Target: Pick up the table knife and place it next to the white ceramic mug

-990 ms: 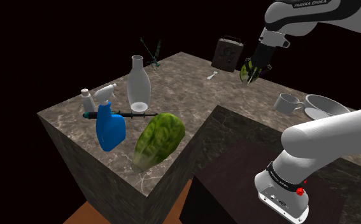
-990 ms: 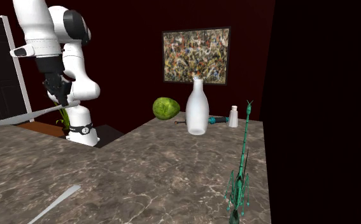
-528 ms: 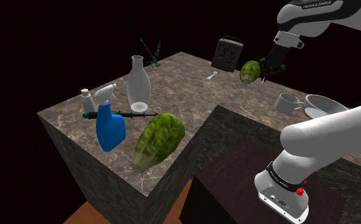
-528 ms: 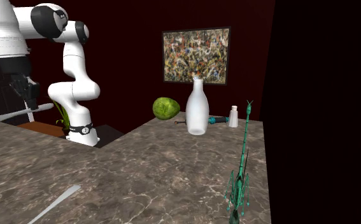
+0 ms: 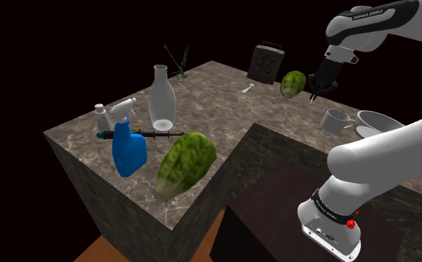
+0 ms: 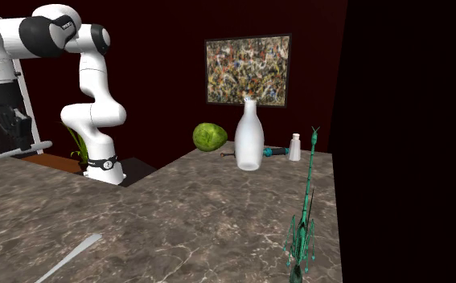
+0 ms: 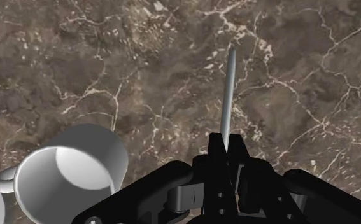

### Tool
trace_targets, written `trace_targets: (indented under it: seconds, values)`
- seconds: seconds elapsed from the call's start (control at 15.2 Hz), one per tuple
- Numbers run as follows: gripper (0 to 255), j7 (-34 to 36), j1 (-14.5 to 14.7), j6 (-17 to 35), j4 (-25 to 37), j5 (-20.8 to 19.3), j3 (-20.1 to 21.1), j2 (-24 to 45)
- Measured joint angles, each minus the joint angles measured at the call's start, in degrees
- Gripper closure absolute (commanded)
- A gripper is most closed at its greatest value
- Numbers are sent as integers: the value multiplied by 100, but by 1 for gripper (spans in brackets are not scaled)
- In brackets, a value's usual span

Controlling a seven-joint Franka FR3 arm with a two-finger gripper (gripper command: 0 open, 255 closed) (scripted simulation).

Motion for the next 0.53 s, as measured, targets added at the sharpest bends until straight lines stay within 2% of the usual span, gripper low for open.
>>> trace_targets:
  seconds: [0.53]
  values:
    - [255,-56,-1,640,-483,12,-36,160]
